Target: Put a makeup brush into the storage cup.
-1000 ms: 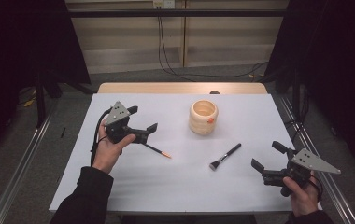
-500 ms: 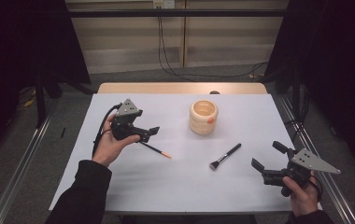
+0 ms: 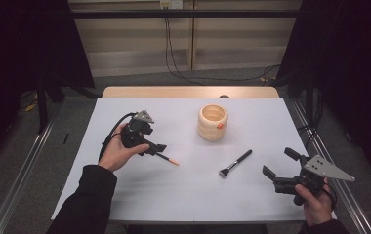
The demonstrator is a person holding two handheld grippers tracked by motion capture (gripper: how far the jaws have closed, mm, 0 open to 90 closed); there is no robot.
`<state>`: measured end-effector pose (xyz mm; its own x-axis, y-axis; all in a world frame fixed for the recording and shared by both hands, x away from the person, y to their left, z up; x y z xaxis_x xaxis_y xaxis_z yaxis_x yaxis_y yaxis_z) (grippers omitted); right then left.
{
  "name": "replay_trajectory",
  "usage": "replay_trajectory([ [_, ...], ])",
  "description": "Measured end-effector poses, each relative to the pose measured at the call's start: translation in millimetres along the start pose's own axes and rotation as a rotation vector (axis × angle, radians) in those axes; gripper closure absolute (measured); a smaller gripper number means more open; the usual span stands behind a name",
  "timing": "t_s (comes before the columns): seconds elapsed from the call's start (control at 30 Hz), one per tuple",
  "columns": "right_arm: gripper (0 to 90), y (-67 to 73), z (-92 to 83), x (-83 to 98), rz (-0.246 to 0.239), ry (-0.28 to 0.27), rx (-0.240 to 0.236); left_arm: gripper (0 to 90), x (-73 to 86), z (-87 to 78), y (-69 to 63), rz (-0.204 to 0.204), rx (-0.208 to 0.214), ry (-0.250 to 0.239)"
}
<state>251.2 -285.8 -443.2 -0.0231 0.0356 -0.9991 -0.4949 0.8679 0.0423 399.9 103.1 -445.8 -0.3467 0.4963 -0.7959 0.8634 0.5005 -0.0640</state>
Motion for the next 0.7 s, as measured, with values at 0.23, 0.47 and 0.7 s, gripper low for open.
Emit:
replay_trajectory([
  [0.23, 0.0, 0.0, 0.0, 0.0, -0.001, 0.002, -0.002, 9.7, 1.2, 6.3, 2.2, 0.039, 0.051, 0.146],
  [0.47, 0.0, -0.3, 0.7, 1.4, -0.008, 0.012, -0.007, 13.3, 5.1, 11.6, 10.6, 0.090, 0.083, 0.276],
  [0.7, 0.0, 0.0, 0.7, 1.8, -0.006, 0.017, -0.010, 15.4, 10.5, 18.5, 7.6, 0.085, 0.115, 0.311],
])
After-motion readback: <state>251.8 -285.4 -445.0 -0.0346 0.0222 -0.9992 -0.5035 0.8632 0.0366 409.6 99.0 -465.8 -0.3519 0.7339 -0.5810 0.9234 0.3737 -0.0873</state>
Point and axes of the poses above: each handheld gripper's, and its own axes: z roughly forward along the jaws, x roughly out of its underside, y roughly to its left, the point moved 6 cm from there along z, roughly forward along the jaws, and after that the axes turned 12 degrees about -y, right-handed, at the moved point
